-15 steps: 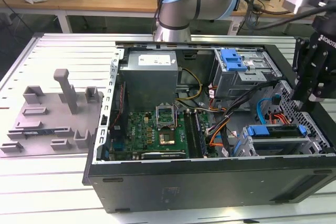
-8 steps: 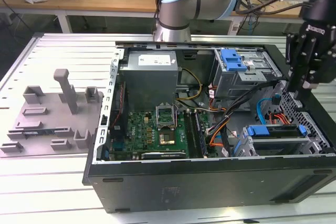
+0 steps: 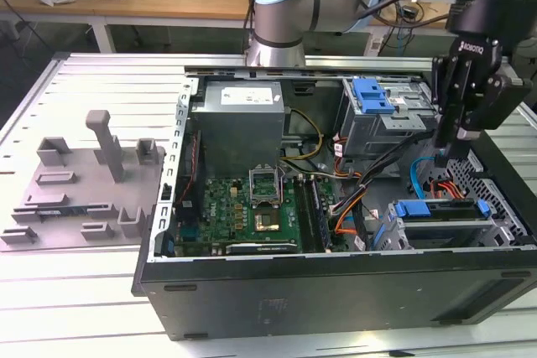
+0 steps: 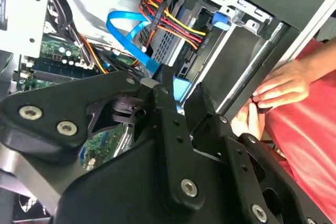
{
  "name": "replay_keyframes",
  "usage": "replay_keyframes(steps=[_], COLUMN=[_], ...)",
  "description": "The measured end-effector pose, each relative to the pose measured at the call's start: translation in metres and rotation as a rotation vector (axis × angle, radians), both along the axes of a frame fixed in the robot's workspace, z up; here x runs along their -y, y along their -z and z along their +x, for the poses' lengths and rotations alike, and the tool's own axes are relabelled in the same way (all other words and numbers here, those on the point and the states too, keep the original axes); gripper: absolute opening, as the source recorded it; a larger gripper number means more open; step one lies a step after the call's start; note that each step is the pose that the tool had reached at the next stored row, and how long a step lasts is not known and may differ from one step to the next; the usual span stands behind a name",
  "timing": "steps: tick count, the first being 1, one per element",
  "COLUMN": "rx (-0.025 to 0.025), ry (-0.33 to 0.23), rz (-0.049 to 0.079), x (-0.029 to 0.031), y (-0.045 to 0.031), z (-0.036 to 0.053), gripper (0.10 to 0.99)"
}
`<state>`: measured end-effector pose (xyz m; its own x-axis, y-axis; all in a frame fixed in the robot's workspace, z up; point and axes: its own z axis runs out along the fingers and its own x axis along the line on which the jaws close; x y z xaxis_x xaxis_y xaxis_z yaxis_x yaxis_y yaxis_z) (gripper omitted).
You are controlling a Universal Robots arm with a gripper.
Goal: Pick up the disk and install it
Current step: 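Insert the second disk wire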
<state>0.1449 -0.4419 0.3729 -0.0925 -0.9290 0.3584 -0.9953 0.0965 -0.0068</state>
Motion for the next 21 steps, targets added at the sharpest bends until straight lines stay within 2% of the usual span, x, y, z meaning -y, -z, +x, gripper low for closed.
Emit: replay_keyframes(steps=[3,5,6,7,8,12,17,21], rx=[-0.0019,-0.0063,-0.0093,-0.0119,-0.0129,-0.0147,-0.0149,-0.0153], ry=[0.018,0.022,0.022,0.022,0.022,0.022,0.026,0.035], rz=[-0.006,-0.017,-0.026,-0.037,-0.041,-0.05,-0.063,-0.067], x=[-0.0011,-0.0029,-0.0057,-0.011,-0.0125,-0.013,-0.0134,-0.0173], y=[0.0048,0.0062,0.0073,0.0091,0.0101,0.0118,0.0172,0.0187], z=[0.0,0.0004,0.0006,0.001,0.0012,0.0058,0.0059,0.0052], gripper=[0.365,0.365,0.365,0.365,0.365,0.365,0.365,0.365])
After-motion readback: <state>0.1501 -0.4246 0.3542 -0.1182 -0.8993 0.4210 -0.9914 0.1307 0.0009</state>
